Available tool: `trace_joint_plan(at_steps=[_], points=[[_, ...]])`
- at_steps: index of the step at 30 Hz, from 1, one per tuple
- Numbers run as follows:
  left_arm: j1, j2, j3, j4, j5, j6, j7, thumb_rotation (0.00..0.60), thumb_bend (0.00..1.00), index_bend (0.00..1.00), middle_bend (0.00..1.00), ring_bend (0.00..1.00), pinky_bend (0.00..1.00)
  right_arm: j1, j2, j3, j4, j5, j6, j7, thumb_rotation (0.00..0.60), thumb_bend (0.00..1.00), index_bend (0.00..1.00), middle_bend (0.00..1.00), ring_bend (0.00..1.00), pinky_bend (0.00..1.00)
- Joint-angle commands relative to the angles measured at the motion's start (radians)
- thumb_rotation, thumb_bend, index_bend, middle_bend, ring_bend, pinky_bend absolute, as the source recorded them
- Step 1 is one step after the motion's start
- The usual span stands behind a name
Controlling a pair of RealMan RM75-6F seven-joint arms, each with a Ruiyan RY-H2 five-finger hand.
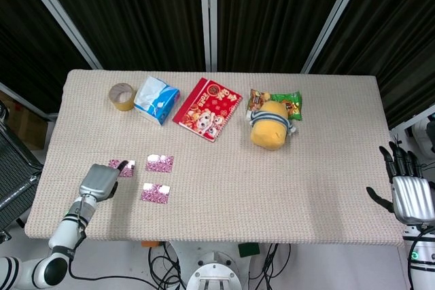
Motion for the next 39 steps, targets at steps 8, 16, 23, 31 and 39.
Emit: trace_joint_plan(at_steps=[8, 16, 23, 31, 39], points=[[0.046, -0.165, -0.06, 0.253, 0.443, 0.115, -0.202, 0.589, 0.1, 0.14, 0.0, 0.0, 0.14, -0.005, 0.004, -0.003, 0.006, -0.001, 0.003, 0.011, 0.6, 0.47, 0.0, 0.0, 0.0, 0.0], [-0.009, -0.199, -0.109, 0.279, 0.317, -0.052, -0.131, 0.592, 0.1, 0.14, 0.0, 0.0, 0.14, -0.01, 0.007, -0.002, 0.012, -0.002, 0.012, 0.025, 0.6, 0.47, 0.0, 0.0, 0.0, 0.0], [-0.034, -0.233, -0.151, 0.311, 0.241, -0.115, -0.12, 0.596, 0.12, 0.17, 0.0, 0.0, 0.14, -0.01, 0.007, -0.002, 0.017, 0.001, 0.008, 0.028, 0.6, 0.47, 0.0, 0.0, 0.0, 0.0], [-0.055, -0.252, -0.174, 0.33, 0.206, -0.157, -0.132, 0.599, 0.17, 0.2, 0.0, 0.0, 0.14, -0.007, 0.012, 0.002, 0.007, 0.004, 0.005, 0.019, 0.6, 0.47, 0.0, 0.0, 0.0, 0.0], [-0.067, -0.262, -0.178, 0.35, 0.174, -0.188, -0.131, 0.6, 0.19, 0.2, 0.0, 0.0, 0.14, -0.003, 0.009, 0.003, 0.008, 0.011, -0.005, 0.014, 0.6, 0.47, 0.0, 0.0, 0.0, 0.0]])
